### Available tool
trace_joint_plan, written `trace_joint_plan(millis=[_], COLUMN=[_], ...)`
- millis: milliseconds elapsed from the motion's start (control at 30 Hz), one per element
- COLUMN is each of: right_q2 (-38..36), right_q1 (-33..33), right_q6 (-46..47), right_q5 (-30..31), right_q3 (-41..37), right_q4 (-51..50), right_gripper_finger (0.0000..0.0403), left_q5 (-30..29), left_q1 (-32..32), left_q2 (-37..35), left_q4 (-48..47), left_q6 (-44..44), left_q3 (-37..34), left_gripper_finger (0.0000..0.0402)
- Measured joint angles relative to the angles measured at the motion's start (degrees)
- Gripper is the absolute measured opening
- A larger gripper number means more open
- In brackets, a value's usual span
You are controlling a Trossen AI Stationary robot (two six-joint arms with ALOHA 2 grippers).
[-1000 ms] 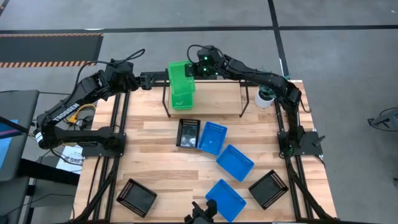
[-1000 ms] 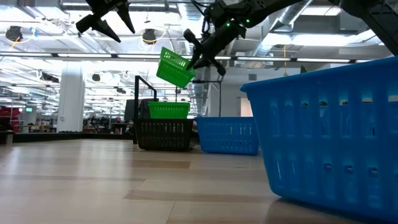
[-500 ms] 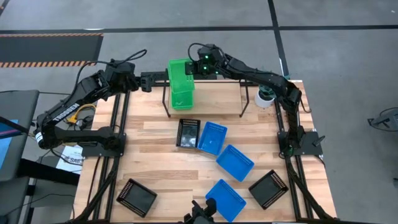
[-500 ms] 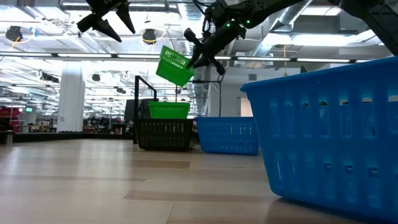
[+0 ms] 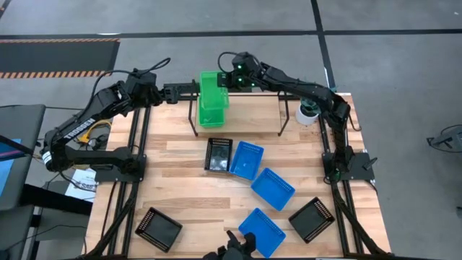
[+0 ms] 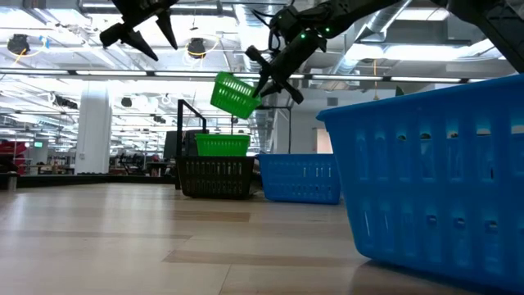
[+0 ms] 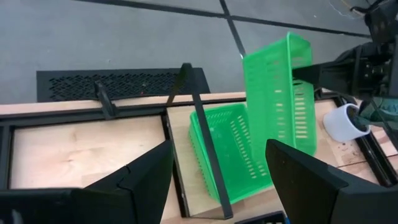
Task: Stack baskets on shelf by color
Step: Stack the green bin on the other green bins on the shelf
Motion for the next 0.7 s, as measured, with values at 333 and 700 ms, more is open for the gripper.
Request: trace_joint_plan(millis=[333, 700], right_q2=[2.0, 3.9], right_q1=[1.3, 2.6], right_q6=[2.6, 1.7], right_q5=[0.3, -1.4], right_q3=[0.1, 0.2], right_q4=[2.1, 5.6], right_gripper_finger=[0.0037, 0.0037], left_q5=[-0.9, -0.8], left_q1=[0.0, 0.0], left_q2=[0.0, -0.1], left_q4=[0.3, 0.4], left_q6=[-1.5, -2.5], left_q3=[0.0, 0.0], left_gripper_finger=[0.0244, 0.0244])
